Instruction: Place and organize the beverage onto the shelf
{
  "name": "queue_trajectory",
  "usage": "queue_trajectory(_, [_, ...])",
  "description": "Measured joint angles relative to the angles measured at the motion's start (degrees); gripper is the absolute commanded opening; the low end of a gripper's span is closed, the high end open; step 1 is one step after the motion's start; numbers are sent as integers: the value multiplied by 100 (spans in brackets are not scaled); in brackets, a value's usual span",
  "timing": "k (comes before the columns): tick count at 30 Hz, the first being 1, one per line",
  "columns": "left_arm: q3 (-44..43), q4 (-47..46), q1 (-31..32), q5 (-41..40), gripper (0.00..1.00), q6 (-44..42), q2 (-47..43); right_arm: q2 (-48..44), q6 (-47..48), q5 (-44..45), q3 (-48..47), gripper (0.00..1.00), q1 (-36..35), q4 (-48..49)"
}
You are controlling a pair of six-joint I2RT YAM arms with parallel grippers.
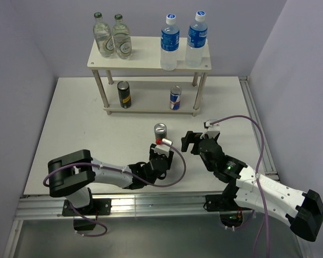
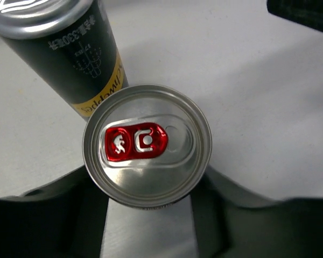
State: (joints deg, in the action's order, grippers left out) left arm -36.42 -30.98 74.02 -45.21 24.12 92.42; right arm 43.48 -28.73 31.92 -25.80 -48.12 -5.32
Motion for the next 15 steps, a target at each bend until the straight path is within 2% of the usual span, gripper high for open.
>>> queue_trajectory(2, [-96,26,-15,-9,17,-37,79,0,0,2,0,100,0,0])
queue_trajectory(3, [-140,46,-22,4,3,-68,105,0,0,2,0,100,0,2])
queue_trajectory(4, [-166,74,-24,9,0,-81,114,0,2,2,0,100,0,0])
queue_trajectory(9, [-245,610,-2,-2,1,-72,-94,-2,0,9,0,100,0,0])
queue_trajectory(15, [-599,2055,107,-107,0,-85,-1180,-2,0,22,2,100,0,4])
